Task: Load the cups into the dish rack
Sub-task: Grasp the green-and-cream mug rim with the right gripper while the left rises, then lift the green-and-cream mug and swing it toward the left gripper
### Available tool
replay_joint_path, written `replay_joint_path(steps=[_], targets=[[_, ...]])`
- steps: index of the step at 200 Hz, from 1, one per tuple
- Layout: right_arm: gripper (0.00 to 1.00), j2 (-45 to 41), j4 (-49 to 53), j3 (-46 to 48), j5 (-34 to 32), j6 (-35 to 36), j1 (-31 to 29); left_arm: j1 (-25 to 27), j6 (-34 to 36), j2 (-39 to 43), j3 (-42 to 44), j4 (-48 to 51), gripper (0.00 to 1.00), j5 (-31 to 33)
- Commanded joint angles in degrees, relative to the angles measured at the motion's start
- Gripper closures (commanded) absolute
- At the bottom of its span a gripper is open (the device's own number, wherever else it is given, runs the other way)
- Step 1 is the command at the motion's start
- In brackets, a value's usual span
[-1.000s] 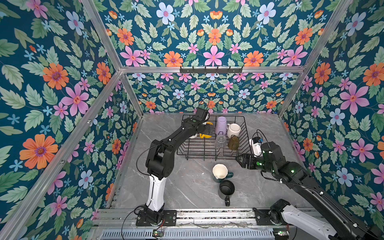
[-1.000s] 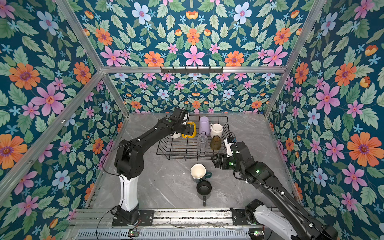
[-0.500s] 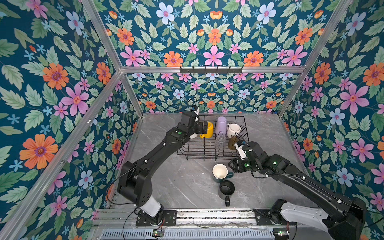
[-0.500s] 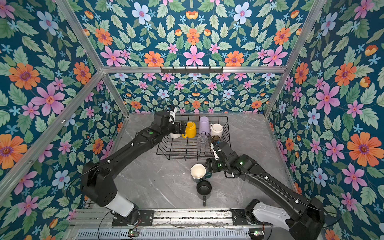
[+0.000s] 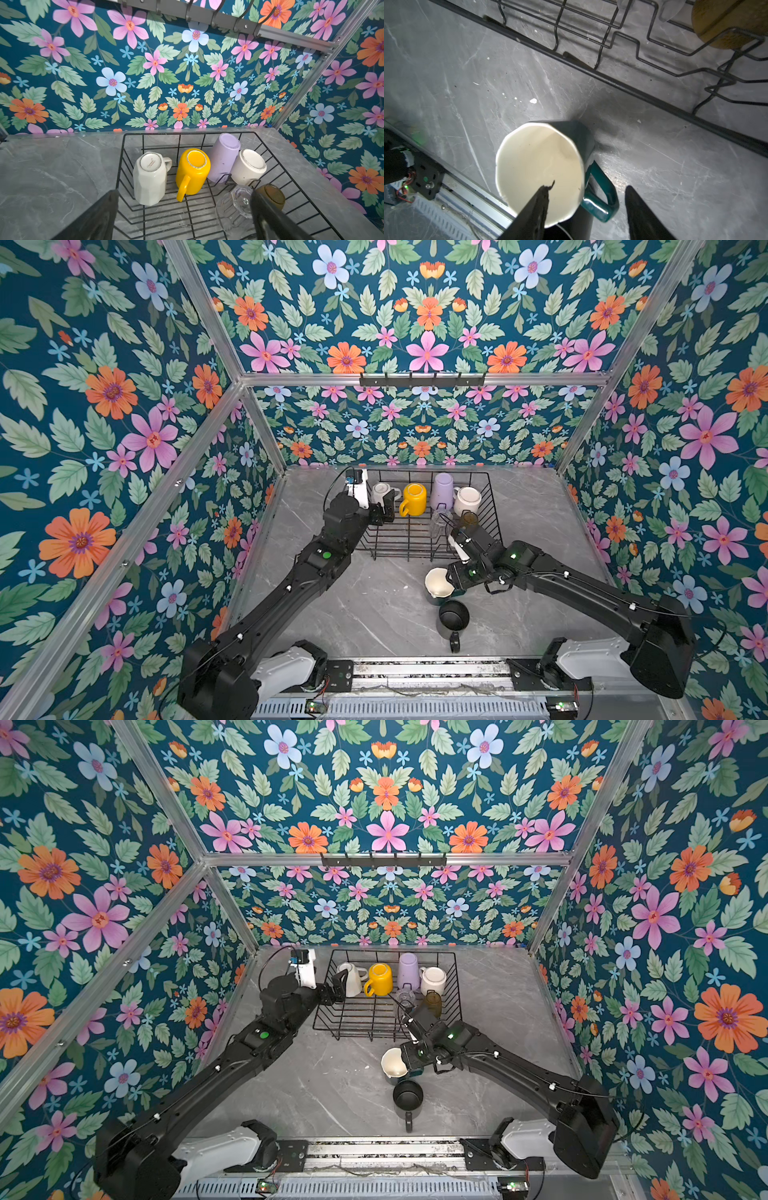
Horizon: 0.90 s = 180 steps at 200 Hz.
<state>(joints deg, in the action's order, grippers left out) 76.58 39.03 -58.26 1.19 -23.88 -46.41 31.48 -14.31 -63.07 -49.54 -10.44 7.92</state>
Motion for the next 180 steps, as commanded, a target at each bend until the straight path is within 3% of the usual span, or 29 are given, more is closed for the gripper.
replay_joint_path(steps=[1,98,180], targets=[[0.45,1.67,-1.09,-0.20,-1.19,0.24,-0.34,-0.11,-0.91,3.14,2.71,-3.80,0.00,3.41],[0.67,9.46,-3.62,-1.83,-1.44,1.63,-0.82,-0.10,-1.87,10.73,7.86,-2.49,0.00,7.04],[1.00,11.89,-2.38,-4.40,-0.84,2.96,-1.35,-0.11,-2.31,11.82,8.94,-2.80,0.00,7.88]])
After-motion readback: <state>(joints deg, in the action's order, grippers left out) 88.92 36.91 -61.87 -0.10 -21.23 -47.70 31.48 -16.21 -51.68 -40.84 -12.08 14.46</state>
